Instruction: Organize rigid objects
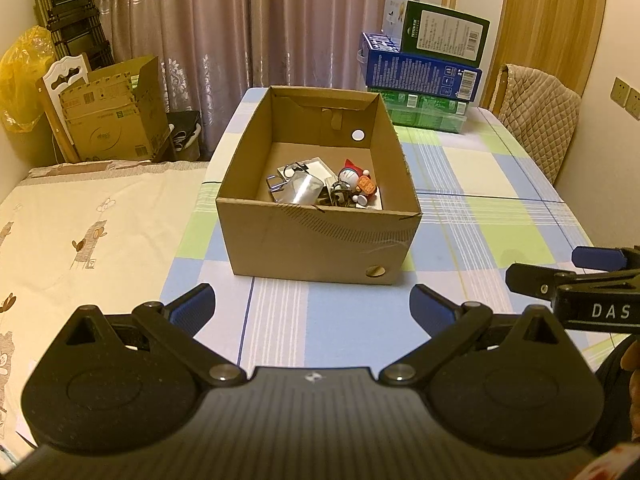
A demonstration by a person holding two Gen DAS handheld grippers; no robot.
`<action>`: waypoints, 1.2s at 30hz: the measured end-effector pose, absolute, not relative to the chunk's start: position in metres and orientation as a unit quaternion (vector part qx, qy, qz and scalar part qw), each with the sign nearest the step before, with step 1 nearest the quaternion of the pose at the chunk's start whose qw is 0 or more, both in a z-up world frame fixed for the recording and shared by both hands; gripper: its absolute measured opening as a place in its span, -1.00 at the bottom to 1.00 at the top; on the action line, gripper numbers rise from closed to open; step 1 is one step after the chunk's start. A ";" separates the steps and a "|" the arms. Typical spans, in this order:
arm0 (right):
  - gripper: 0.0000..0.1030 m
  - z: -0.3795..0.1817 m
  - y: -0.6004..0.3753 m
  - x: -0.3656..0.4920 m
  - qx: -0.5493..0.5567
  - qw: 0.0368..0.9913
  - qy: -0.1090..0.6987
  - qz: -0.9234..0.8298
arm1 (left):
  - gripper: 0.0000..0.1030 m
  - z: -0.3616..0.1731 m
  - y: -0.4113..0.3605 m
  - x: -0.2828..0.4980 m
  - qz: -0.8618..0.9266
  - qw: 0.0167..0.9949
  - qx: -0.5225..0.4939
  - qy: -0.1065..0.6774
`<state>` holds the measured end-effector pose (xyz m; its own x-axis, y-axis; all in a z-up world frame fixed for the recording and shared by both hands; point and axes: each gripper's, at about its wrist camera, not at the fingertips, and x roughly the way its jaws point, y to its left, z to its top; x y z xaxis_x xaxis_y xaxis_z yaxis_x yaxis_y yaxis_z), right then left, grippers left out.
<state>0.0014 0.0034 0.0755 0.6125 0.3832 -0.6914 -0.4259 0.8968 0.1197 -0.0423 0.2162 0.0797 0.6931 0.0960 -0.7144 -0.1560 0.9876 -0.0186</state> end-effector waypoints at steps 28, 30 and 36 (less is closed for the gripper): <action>0.82 0.075 0.002 0.000 -0.025 0.898 0.380 0.222 | 0.98 0.077 0.215 -0.039 0.067 0.919 -0.037 0.386; 0.82 0.074 0.002 0.000 -0.025 0.897 0.380 0.223 | 0.98 0.077 0.215 -0.039 0.068 0.919 -0.037 0.386; 0.82 0.073 0.002 0.000 -0.025 0.897 0.382 0.223 | 0.98 0.074 0.216 -0.040 0.071 0.919 -0.040 0.386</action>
